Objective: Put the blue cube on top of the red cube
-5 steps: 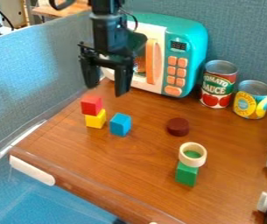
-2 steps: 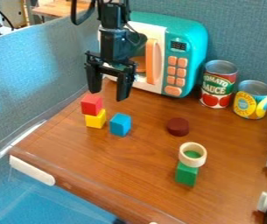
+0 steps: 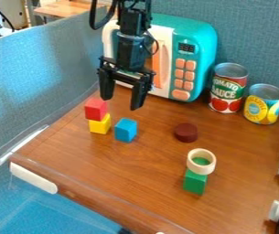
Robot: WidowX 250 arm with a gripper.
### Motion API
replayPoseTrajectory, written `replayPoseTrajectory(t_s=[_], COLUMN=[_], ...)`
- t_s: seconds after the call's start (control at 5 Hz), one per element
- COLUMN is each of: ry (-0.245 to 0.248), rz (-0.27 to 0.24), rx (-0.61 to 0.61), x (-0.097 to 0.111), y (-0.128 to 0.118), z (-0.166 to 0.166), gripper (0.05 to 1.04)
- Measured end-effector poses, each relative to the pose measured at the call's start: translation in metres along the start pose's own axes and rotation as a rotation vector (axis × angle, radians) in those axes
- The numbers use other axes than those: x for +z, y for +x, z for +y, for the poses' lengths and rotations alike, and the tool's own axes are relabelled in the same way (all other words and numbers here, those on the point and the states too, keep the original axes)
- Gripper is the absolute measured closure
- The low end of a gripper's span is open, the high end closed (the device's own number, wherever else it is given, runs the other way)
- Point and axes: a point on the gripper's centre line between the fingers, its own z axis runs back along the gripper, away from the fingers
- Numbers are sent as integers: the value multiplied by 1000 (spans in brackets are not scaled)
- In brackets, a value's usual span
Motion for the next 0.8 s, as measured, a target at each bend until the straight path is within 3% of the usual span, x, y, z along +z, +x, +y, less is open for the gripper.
replayPoseTrajectory(t_s=[0.2, 0.4, 0.8], ry=[3, -26, -50], rz=[-7, 39, 60], rx=[38, 66, 126], x=[-4, -24, -40], y=[2, 3, 5], z=[0, 0, 8], gripper=[83, 83, 83])
